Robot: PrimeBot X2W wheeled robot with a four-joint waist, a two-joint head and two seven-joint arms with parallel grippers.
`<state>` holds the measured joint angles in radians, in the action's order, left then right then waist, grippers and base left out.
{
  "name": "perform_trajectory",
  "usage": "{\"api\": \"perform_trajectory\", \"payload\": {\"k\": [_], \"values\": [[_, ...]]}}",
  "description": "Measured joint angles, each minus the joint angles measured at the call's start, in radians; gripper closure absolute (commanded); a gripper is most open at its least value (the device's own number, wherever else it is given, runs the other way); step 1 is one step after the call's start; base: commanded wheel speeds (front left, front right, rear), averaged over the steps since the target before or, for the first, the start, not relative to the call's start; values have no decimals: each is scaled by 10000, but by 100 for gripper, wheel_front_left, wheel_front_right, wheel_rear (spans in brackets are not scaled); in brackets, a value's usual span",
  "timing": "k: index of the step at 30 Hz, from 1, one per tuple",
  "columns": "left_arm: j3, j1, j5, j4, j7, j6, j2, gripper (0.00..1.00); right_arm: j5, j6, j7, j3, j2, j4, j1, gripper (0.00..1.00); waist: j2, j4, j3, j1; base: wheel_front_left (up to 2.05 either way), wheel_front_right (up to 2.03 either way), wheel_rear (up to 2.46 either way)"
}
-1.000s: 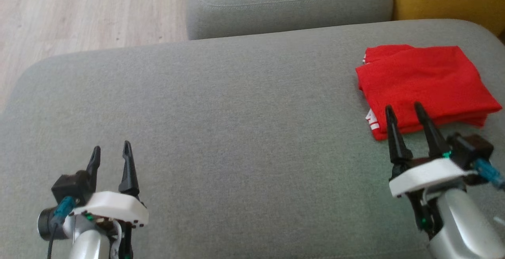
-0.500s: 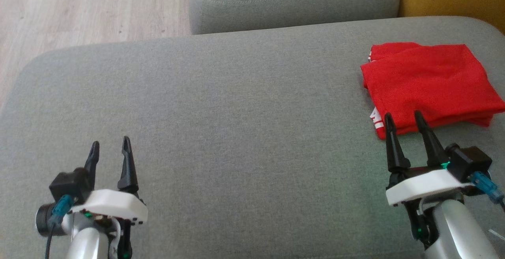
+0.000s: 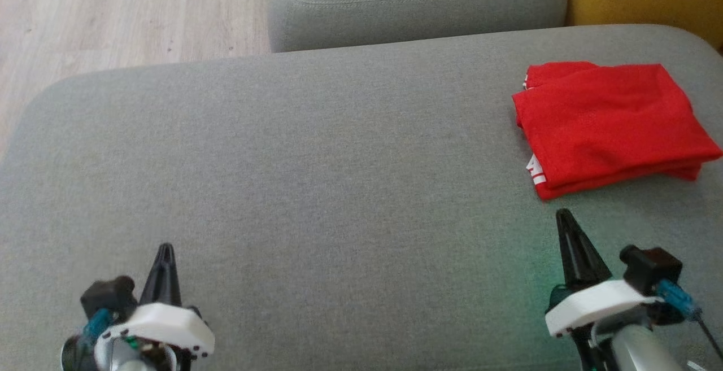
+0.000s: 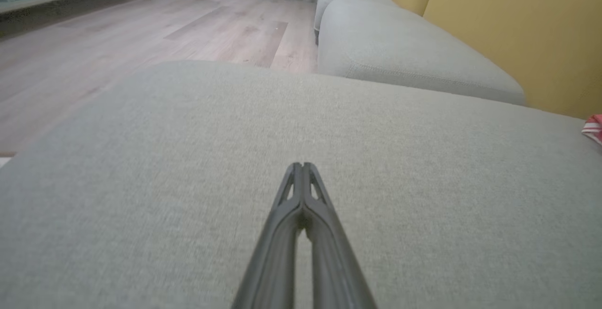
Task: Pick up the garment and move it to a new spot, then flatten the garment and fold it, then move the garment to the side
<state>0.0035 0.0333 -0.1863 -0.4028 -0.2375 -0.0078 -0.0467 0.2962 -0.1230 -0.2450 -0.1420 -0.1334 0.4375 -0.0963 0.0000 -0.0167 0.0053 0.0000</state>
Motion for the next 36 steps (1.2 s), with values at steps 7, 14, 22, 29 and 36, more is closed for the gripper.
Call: {"api": "perform_trajectory", "payload": {"k": [7,14,22,29,36], "values": [[38,-64,-911,-35,244,-25,2,100,834,0,199,174,21,-52,59,100,0,11,-2,0,0,0,0],[56,-64,-1720,98,389,-109,2,100,1576,0,441,291,81,-146,59,100,0,22,-3,0,0,0,0],[75,-63,-2510,153,598,-196,4,100,2313,0,608,487,176,-230,59,100,0,31,-4,0,0,0,0],[94,-63,-3300,222,792,-207,4,100,3041,0,794,604,226,-336,60,100,0,40,-5,0,0,0,0],[115,-62,-4102,284,966,-311,6,100,3768,0,1024,786,255,-395,60,100,0,50,-6,0,0,0,0]]}}
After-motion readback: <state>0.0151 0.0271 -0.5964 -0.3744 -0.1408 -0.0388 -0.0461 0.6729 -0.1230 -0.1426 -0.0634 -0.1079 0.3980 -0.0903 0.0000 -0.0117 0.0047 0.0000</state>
